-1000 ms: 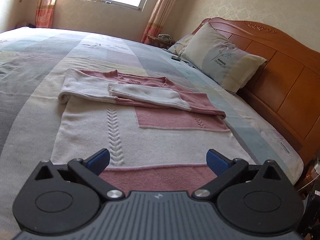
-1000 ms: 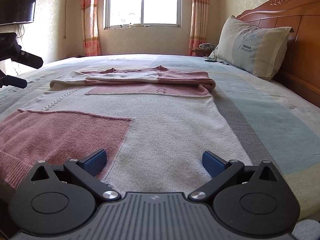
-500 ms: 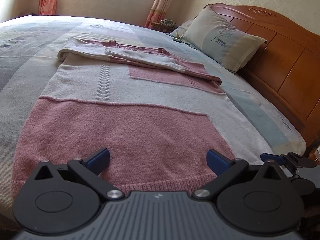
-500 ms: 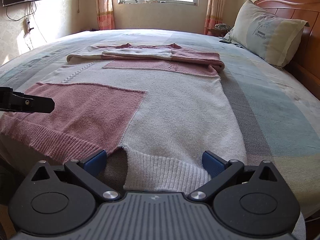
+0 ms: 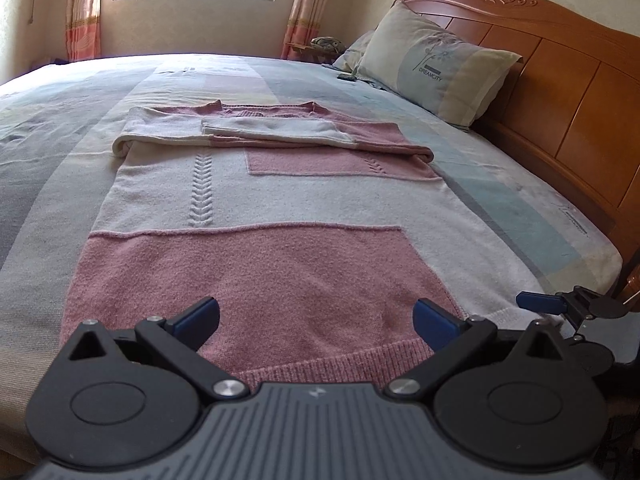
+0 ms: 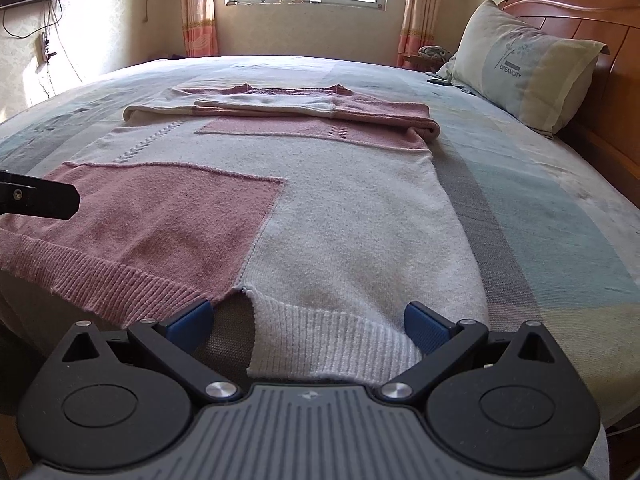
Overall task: Fold clothes
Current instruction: 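Roll both tools sideways and lower them onto the ribbed hem edges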
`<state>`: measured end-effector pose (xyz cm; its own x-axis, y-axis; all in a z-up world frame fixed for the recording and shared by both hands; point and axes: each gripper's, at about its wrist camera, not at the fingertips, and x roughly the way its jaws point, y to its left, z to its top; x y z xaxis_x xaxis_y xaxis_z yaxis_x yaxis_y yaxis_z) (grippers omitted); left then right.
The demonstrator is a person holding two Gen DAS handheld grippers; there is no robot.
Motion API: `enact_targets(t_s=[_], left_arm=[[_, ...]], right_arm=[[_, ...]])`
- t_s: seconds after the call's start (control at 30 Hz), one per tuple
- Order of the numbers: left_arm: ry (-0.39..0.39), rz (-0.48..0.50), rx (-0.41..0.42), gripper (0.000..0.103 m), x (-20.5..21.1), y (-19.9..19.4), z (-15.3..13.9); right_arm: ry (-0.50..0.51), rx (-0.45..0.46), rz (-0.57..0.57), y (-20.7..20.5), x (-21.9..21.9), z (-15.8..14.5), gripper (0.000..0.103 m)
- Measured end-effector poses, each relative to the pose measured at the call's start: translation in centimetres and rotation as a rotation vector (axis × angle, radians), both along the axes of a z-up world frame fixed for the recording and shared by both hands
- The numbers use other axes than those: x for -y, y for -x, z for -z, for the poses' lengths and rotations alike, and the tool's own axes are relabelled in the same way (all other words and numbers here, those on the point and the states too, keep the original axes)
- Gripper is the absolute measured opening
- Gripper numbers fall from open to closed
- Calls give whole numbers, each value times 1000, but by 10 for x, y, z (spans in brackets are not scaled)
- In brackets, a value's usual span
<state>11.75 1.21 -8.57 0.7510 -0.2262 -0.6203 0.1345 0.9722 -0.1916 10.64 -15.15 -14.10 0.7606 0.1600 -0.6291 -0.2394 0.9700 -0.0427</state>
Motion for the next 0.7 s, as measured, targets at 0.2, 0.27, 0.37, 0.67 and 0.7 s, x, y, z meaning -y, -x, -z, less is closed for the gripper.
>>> enact_targets(t_s=[0.2,0.27,0.37,0.67,0.7], left_arm=[[65,12,-67,102,-3,-4,19],[82,16,-53,102,-6,0,22],[126,24,-49,102,-13,4,20],[-92,77,52,102,-5,17,6],[-120,86,58,102,-4,18,5]], right_arm=[[5,-3,6,2,-1,0,103],[9,3,5,3,-1,0,103],[9,0,0,4,-1,-1,103],[56,24,-154,20,-8,-23,103],[103,45,-192,23,-13,-25,103]])
